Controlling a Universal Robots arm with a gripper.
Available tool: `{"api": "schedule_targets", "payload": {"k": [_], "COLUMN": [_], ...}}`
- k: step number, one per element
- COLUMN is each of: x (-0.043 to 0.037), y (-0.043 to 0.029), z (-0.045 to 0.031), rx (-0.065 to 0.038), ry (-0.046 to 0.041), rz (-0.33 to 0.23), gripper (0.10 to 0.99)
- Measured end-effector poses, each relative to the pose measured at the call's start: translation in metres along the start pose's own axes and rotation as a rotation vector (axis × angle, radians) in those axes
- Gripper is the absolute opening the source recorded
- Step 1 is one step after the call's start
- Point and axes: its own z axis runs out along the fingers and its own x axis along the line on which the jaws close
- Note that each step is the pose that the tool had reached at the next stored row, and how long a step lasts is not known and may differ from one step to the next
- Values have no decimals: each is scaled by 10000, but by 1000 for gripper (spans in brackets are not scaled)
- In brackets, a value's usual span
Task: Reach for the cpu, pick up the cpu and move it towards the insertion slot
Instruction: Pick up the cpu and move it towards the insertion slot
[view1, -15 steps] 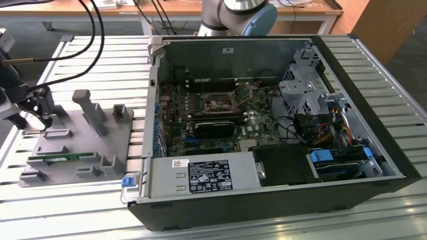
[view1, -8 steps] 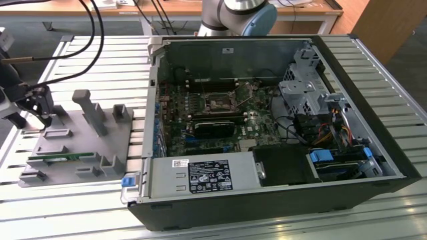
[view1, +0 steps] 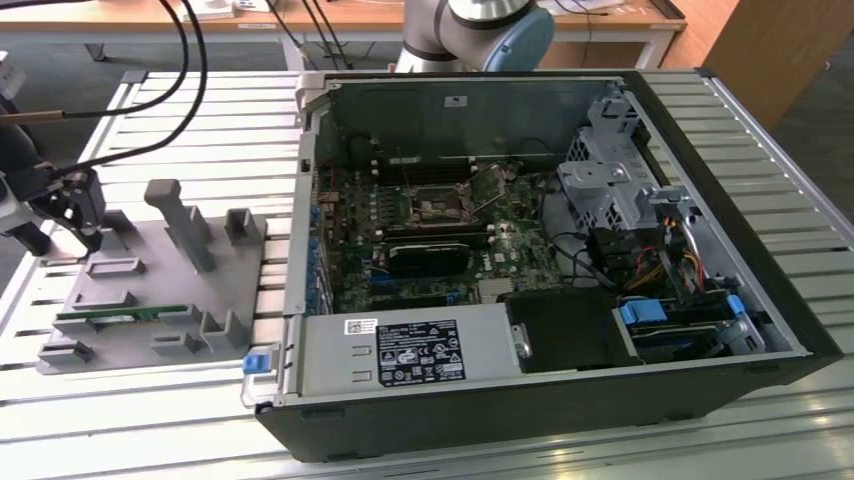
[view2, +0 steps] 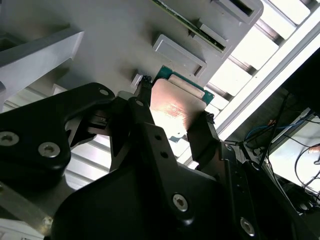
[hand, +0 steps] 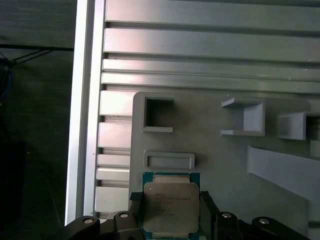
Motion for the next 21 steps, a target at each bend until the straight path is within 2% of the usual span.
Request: {"api": "schedule_targets", "payload": {"k": [21], "x": [0], "y": [4], "z": [-94], "rx": [15], "ry": [-2], "rz": [0], "gripper": [537]}}
